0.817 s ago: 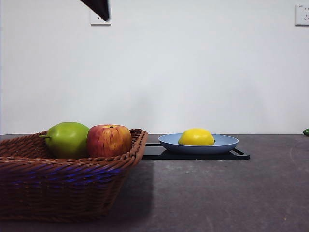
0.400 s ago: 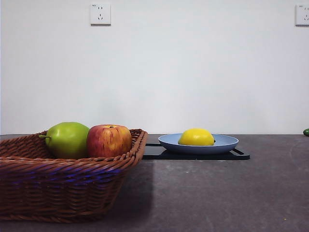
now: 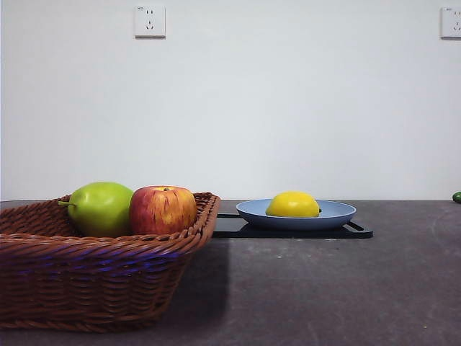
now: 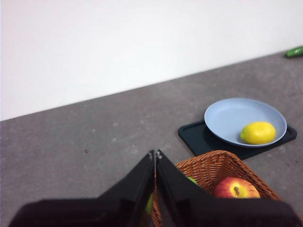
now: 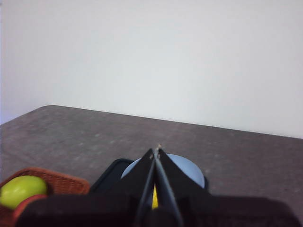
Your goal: Take the lemon from the basket,put the lemon in the plate,hand out the plate
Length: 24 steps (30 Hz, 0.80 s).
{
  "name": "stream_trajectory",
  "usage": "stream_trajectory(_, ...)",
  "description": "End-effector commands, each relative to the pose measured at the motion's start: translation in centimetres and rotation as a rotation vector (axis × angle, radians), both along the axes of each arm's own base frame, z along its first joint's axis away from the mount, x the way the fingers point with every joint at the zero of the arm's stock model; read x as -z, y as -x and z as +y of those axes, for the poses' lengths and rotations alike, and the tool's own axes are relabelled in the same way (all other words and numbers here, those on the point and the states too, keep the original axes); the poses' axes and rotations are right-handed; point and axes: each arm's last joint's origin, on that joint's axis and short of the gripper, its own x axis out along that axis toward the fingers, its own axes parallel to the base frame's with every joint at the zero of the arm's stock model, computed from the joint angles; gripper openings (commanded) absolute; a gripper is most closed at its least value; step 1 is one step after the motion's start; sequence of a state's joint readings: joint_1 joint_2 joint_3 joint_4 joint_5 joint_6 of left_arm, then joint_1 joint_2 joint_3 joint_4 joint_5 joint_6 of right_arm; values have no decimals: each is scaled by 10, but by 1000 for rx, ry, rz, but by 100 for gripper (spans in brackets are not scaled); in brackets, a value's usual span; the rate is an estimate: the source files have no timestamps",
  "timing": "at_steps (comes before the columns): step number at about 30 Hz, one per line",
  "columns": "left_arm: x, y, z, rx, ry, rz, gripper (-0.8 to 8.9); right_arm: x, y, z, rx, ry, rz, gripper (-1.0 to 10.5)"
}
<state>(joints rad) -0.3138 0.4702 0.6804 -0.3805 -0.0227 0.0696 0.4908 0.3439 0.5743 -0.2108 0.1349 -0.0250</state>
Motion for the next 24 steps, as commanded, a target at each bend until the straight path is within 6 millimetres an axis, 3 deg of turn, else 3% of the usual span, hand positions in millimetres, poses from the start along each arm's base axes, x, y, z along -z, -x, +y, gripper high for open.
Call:
stream_trajectory(1,-5,9,3,-3,34,-50,6,3,7,-3,-5,-73,-21,4)
stream_trajectory(24,-3,16,5,-9,24,-41,10,2,9,-7,70,-87,-29,4)
